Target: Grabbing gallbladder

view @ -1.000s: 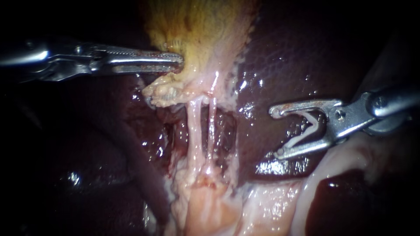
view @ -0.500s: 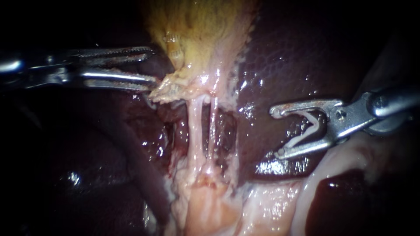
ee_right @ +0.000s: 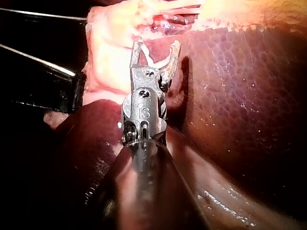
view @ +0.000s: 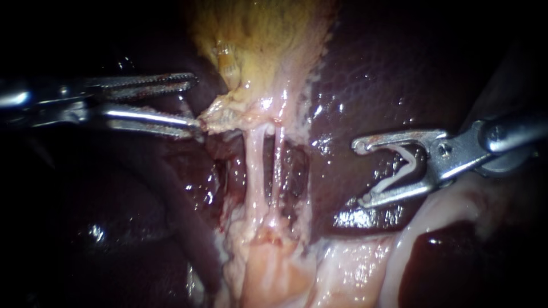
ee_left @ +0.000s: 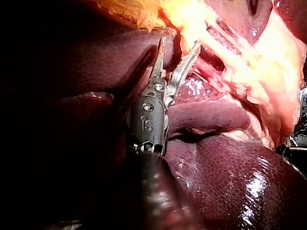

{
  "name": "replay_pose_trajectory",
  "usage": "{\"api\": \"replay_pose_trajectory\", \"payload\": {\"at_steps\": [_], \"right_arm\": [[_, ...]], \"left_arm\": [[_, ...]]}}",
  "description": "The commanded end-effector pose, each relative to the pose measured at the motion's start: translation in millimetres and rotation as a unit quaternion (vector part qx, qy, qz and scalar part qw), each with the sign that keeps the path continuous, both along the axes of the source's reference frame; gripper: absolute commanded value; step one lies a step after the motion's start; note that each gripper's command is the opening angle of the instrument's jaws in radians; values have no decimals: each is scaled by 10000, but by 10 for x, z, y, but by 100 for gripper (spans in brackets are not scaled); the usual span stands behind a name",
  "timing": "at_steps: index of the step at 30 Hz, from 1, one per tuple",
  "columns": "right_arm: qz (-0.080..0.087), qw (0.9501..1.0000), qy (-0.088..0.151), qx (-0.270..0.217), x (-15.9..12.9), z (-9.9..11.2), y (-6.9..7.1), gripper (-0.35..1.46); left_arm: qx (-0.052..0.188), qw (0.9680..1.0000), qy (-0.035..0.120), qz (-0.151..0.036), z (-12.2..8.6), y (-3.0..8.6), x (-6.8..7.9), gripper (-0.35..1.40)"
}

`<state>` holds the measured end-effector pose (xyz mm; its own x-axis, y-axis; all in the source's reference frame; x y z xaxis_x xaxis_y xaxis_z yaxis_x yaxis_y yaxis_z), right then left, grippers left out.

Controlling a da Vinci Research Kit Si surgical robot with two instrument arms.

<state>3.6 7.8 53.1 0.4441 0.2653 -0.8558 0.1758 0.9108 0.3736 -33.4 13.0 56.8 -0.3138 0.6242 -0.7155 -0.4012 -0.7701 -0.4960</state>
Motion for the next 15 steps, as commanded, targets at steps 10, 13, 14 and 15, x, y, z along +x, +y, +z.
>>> {"api": "replay_pose_trajectory", "payload": {"at_steps": [10,13,14,15], "right_arm": [[-2,10000,1,0,0,0,0,47],[-2,10000,1,0,0,0,0,47],[-3,10000,2,0,0,0,0,47],[-3,10000,2,0,-1,0,0,47]], "left_arm": [[-18,10000,-69,55,29,-2,-33,41],[-31,9999,-74,61,37,-2,-40,37],[-35,9999,-74,61,40,-1,-42,36],[-37,9999,-75,63,41,-1,-42,34]]}}
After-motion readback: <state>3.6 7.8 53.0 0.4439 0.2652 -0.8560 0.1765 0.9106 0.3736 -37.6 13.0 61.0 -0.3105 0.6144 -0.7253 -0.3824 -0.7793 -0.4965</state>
